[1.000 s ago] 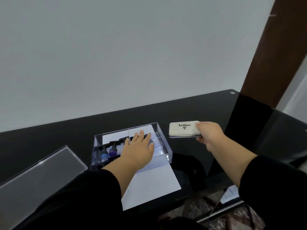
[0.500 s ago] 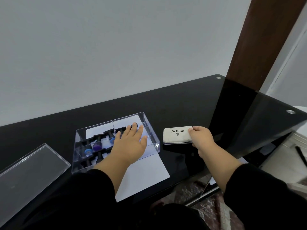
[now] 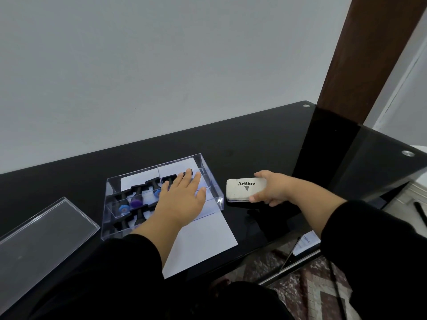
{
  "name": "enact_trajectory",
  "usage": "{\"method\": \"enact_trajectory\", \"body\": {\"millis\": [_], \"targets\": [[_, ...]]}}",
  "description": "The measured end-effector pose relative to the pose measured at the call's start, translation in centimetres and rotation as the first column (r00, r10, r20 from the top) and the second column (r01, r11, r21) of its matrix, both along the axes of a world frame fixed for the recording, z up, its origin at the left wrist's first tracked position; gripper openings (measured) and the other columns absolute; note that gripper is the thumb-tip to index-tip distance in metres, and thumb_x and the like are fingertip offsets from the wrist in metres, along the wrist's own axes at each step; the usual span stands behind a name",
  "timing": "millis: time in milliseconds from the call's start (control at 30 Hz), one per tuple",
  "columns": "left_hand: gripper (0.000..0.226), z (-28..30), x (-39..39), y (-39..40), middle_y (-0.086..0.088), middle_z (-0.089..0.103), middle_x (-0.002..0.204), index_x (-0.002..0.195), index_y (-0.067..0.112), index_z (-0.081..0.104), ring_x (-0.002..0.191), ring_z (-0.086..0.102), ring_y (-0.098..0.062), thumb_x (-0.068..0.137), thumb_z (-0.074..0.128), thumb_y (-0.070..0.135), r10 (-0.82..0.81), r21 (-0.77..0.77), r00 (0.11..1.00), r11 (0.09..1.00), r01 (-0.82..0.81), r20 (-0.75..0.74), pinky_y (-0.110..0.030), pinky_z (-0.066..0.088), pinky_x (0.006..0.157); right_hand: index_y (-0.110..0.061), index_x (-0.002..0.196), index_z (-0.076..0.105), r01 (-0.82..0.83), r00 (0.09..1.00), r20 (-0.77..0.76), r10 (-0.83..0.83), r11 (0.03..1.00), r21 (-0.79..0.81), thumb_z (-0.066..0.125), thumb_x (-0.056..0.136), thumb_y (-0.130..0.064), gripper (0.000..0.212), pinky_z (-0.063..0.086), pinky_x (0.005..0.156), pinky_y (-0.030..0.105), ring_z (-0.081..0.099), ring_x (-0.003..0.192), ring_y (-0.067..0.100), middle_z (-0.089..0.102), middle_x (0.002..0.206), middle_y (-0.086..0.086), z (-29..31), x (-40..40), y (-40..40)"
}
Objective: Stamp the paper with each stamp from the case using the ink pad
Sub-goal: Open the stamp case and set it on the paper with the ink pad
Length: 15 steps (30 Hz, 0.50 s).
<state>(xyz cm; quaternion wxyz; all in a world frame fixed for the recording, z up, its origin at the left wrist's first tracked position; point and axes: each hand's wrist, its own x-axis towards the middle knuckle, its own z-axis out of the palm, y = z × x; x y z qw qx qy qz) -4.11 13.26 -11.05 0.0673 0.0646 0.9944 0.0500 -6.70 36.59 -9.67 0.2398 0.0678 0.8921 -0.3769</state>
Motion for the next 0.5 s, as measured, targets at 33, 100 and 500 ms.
{"method": "enact_trajectory", "body": {"millis": [33,100,500], "targets": [[0.053,0.0,0.0,0.0,0.002,-0.009,0.160,0.152,0.026,-0.003,0.147,-0.008,-0.015,0.102,0.010,0.041,0.001,-0.001,1.000,1.000,-0.001,-0.002,-0.042,-0.004,0.117,-0.025,0.147,0.022,-0.040,0.999,0.022,0.039,0.998,0.050,0.076,0.077,-0.014,0.089,0.055,0.067,0.026,0.057,0.073,0.014,0.052,0.102,0.004,0.2,-0.2,0.0],[0.053,-0.1,-0.1,0.0,0.003,-0.008,0.160,0.152,0.026,-0.002,0.147,-0.008,-0.015,0.102,0.010,0.041,0.003,0.002,1.000,1.000,-0.003,-0.002,-0.042,-0.003,0.117,-0.024,0.146,0.022,-0.108,0.994,0.033,0.104,0.980,0.169,0.077,0.076,-0.014,0.089,0.057,0.065,0.027,0.059,0.069,0.013,0.054,0.093,0.004,0.6,-0.6,-0.1],[0.053,-0.2,-0.1,0.0,0.003,-0.008,0.160,0.152,0.026,-0.002,0.147,-0.007,-0.015,0.102,0.011,0.041,0.006,0.005,1.000,1.000,-0.006,-0.006,-0.042,-0.003,0.117,-0.017,0.131,0.031,-0.324,0.941,0.126,0.313,0.733,0.599,0.072,0.079,-0.038,0.069,0.056,0.081,0.038,0.060,0.064,0.023,0.063,0.082,0.009,1.4,-1.2,-1.1]]}}
